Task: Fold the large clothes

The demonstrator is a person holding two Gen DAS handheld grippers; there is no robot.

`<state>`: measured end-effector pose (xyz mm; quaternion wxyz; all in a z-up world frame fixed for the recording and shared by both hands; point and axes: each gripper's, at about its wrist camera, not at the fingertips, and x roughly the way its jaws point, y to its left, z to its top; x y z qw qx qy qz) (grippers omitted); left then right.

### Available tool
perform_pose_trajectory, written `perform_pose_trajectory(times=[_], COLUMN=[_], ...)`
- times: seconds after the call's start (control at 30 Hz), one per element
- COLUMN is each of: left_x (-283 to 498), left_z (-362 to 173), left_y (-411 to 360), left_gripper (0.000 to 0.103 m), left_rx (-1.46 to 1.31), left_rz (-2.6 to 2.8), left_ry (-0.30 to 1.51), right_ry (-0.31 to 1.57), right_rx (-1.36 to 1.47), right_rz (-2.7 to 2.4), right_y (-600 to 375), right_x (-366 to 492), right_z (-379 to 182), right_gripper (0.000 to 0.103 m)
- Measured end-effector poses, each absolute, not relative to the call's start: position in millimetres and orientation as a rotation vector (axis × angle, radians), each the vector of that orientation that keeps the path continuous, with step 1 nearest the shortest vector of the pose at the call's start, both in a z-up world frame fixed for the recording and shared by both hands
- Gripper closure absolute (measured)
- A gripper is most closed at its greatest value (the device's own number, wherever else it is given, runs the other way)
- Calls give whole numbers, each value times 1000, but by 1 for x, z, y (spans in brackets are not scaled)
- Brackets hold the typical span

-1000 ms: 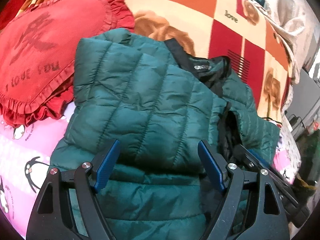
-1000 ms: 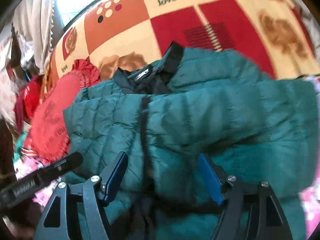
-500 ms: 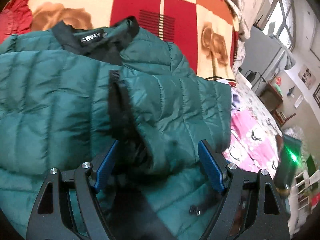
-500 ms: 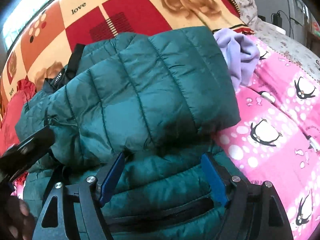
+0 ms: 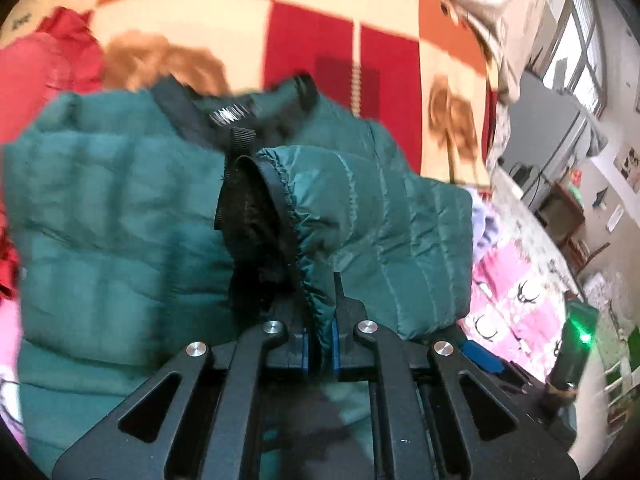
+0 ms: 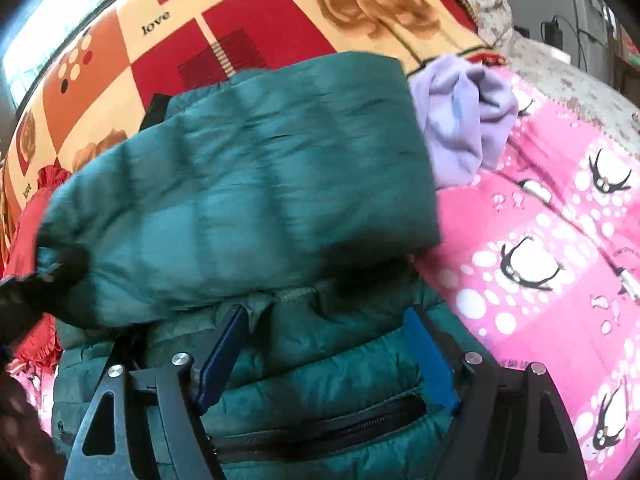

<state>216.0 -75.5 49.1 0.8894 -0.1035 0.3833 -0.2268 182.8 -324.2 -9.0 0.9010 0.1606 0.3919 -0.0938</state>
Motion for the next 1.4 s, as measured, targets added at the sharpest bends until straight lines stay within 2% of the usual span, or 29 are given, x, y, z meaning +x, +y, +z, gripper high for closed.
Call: perform_pose_trajectory(times=[0.4, 0.47, 0.53, 0.73, 0.77, 0.83, 0.9, 0.97, 1.07, 1.13, 1.3, 1.4], left_x=[233, 234, 237, 223, 216, 206, 195, 186, 183, 192, 221, 237], left_z=[36, 28, 15, 18, 22, 28, 34, 38, 47, 49, 27, -9], left_y=[53, 63, 69, 65, 69, 81, 96, 105, 92, 67, 31, 36], left_gripper=[97, 97, 91, 90, 87, 70, 62, 62, 62, 62, 62, 63], left_rx=[-271, -286, -294, -272, -279, -314, -375, -426, -426, -400, -317, -326], left_rz=[-242, -209, -177, -197, -188, -158, -89, -13, 12, -38, 21, 62], left_ry=[797, 797, 834, 847, 830, 791, 739, 689, 648, 657, 713, 799], right_ry=[854, 902, 933, 929, 916, 877, 838, 803, 782, 797, 790, 757], right_rx=[275, 244, 199, 213, 233, 283, 327, 351, 359, 347, 321, 331], right_rz=[-200, -192, -166, -141, -137, -129, -143, -181, -208, -202, -208, -211], right_y=[-316, -312, -304, -307, -310, -319, -328, -338, -344, -342, -340, -344], right_x=[189, 194, 198, 195, 192, 187, 182, 177, 175, 178, 177, 174], right_z=[-16, -24, -30, -30, -28, -22, -16, -12, -8, -10, -13, -8], right_gripper=[24, 16, 3, 2, 2, 2, 2, 2, 20, 40, 54, 55])
